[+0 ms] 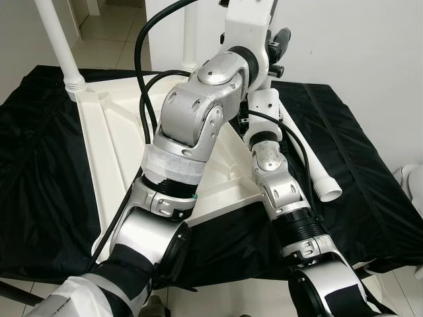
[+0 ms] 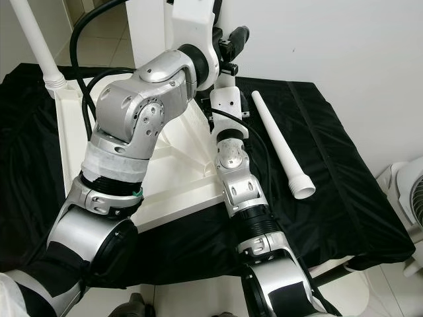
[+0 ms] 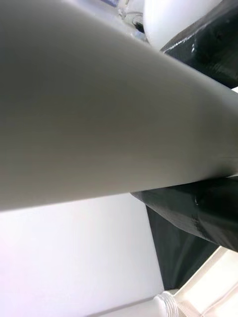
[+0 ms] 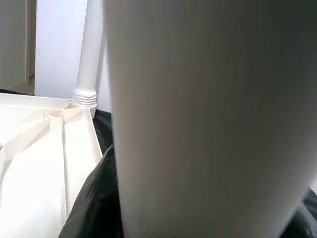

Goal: Building children table

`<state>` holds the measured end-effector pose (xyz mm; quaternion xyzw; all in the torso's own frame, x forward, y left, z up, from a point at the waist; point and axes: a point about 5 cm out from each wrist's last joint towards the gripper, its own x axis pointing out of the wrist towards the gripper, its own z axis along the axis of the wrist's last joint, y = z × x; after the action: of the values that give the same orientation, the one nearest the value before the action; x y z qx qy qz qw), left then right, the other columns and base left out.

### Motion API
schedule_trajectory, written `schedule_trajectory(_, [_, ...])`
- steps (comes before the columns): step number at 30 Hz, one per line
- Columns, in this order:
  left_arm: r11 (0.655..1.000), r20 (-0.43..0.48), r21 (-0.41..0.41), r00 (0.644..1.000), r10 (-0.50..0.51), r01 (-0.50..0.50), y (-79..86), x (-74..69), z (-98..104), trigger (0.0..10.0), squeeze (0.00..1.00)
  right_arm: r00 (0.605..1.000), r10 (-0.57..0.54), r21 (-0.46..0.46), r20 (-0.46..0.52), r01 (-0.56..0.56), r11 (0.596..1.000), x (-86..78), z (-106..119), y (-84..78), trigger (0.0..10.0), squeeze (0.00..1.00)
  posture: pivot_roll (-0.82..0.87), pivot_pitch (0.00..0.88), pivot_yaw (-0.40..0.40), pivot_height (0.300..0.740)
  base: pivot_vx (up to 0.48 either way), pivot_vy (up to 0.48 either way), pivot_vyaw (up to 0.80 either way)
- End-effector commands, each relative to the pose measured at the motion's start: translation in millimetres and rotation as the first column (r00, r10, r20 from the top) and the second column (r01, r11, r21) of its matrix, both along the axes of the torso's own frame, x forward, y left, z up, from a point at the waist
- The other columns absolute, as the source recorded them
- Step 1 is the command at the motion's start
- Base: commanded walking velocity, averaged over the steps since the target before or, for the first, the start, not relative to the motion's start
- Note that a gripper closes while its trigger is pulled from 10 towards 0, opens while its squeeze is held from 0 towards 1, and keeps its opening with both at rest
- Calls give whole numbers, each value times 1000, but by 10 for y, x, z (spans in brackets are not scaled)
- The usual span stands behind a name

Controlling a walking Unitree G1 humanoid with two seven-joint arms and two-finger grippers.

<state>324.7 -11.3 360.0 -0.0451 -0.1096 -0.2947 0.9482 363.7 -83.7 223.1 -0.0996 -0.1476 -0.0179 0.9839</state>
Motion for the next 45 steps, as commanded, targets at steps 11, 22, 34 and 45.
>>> schedule_trajectory(11, [998,176,-30,983,-47,53,-44,-110,163,10000,0,999,-27,30,-29,27,999,11,-31,-63,78,0,90,8,-58,740,0,0,0])
schedule_trajectory(22, [989,164,-56,978,-130,140,-80,-198,130,10000,1000,999,-30,59,-40,32,998,21,-31,-76,10000,0,93,0,-59,740,0,0,0])
schedule_trajectory(34, [988,156,-131,986,-63,83,134,-166,-3,10000,0,995,-52,189,-90,68,980,55,-84,-305,10000,0,92,0,-48,740,0,0,0])
schedule_trajectory(45, [995,90,92,995,37,-46,323,-136,-801,10000,0,994,69,219,-83,-50,975,-27,-181,-471,10000,0,97,0,-57,740,0,0,0])
